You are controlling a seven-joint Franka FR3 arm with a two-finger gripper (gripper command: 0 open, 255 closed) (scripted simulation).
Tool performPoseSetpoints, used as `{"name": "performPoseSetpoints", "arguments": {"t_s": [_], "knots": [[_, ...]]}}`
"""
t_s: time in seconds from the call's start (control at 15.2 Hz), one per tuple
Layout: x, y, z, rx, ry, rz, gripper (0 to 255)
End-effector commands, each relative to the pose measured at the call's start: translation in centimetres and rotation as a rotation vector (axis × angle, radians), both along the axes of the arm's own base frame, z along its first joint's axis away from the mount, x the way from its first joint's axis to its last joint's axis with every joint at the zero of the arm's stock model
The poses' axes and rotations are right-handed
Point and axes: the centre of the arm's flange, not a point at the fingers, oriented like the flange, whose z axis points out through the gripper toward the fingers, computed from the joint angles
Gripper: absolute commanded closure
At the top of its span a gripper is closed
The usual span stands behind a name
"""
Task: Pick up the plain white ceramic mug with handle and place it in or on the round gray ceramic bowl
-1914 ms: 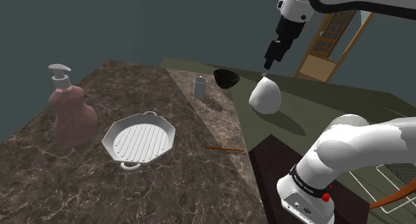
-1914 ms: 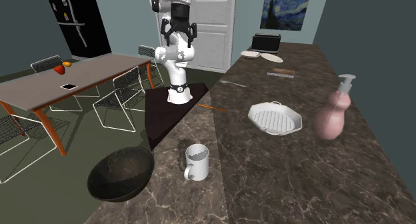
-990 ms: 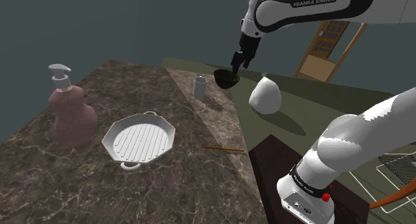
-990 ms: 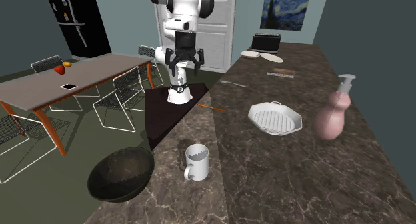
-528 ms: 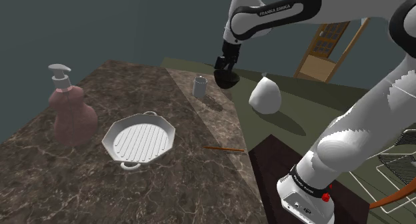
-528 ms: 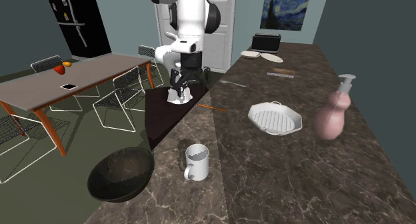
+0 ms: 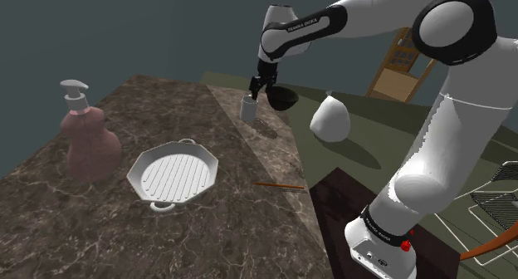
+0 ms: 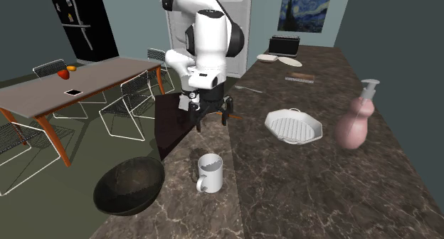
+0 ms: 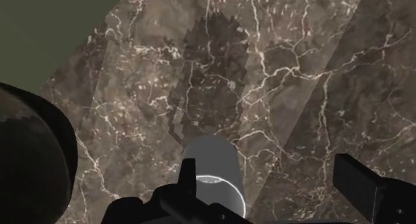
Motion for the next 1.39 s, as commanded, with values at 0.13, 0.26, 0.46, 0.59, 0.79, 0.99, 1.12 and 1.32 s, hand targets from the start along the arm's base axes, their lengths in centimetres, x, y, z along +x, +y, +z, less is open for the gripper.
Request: {"name": "performPoseSetpoints", "arguments": {"t_s": [0.13,0.26,0.46,0.59,0.79,0.99,1.12,1.32], "knots": [[4.5,0.1,-3.3,0.015,0.006,0.01,0],[6.7,0.2,-4.8,0.022,0.01,0.015,0],[8.4,0.3,-6.5,0.028,0.012,0.019,0],[8.5,0.3,-7.5,0.028,0.012,0.019,0],[8.6,0.3,-9.1,0.028,0.012,0.019,0],[8.6,0.3,-9.9,0.028,0.012,0.019,0],[8.6,0.3,-9.9,0.028,0.012,0.019,0],[8.6,0.3,-9.9,0.028,0.012,0.019,0]]}}
